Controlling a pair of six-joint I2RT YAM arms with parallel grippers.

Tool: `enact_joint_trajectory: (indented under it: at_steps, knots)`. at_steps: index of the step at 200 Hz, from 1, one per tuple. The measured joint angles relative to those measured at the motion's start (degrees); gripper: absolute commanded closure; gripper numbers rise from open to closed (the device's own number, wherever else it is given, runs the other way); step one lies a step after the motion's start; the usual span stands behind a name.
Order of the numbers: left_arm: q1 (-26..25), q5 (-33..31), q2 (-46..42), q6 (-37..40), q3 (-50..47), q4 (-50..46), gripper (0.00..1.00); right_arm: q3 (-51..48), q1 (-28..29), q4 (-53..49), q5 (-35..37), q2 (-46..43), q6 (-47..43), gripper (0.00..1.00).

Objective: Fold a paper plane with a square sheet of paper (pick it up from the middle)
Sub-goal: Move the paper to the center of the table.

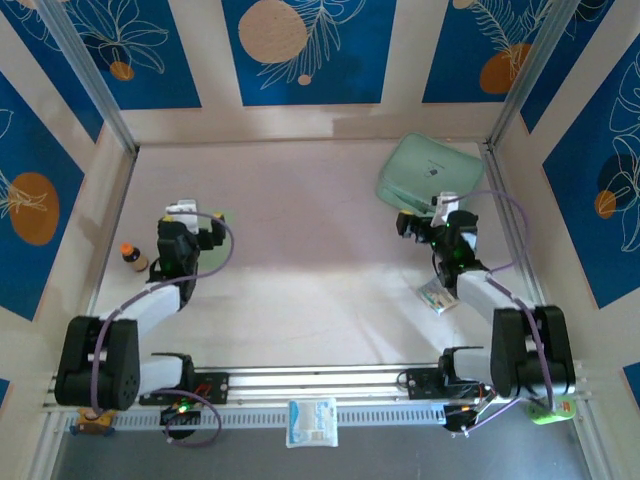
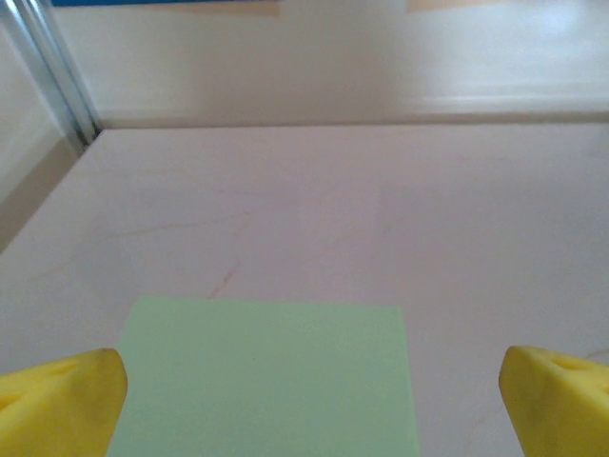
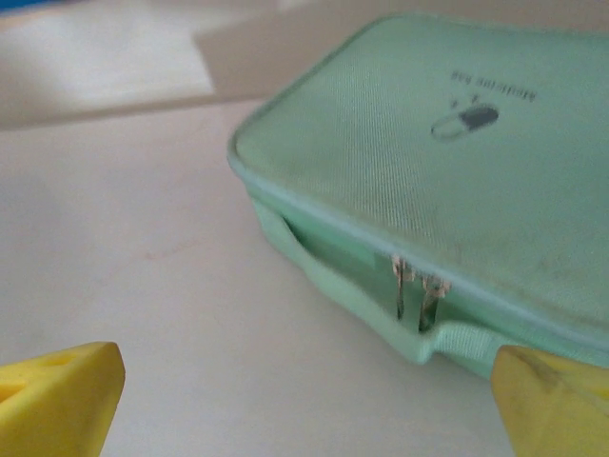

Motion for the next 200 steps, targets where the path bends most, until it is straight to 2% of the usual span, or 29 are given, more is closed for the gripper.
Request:
enact_joint_trajectory:
  at_steps: [28, 60, 77, 96, 138, 165, 200]
  knots:
    - [0.04, -0.94, -6.14, -6.60, 5.05, -13.99, 0.00, 10.45, 0.31, -16.11, -1.18, -4.17, 13.44, 0.01]
    - [0.26, 3.06, -7.72, -11.28, 7.74, -25.97, 0.00, 13.00, -0.17, -24.63, -12.79, -4.37, 23.89, 0.01]
    - [0.37, 6.32, -3.37, -12.72, 9.92, -31.63, 0.00, 10.08, 0.81, -24.76, -18.23, -4.37, 28.09, 0.01]
    - [0.44, 9.25, 3.63, -13.68, 14.25, -36.96, 0.00, 8.48, 4.46, -25.88, -20.81, -4.20, 29.86, 0.01]
    - [0.94, 9.70, 16.79, -16.04, 25.40, -44.48, 0.00, 8.85, 12.57, -26.27, -22.91, -2.67, 29.81, 0.01]
    - [1.16, 10.19, 23.87, -16.81, 30.99, -47.01, 0.00, 8.87, 14.88, -26.27, -23.12, -1.55, 30.27, 0.01]
    - [1.25, 12.48, 30.01, -18.14, 33.44, -49.46, 0.00, 8.87, 16.31, -26.21, -23.15, -0.98, 31.21, 0.01]
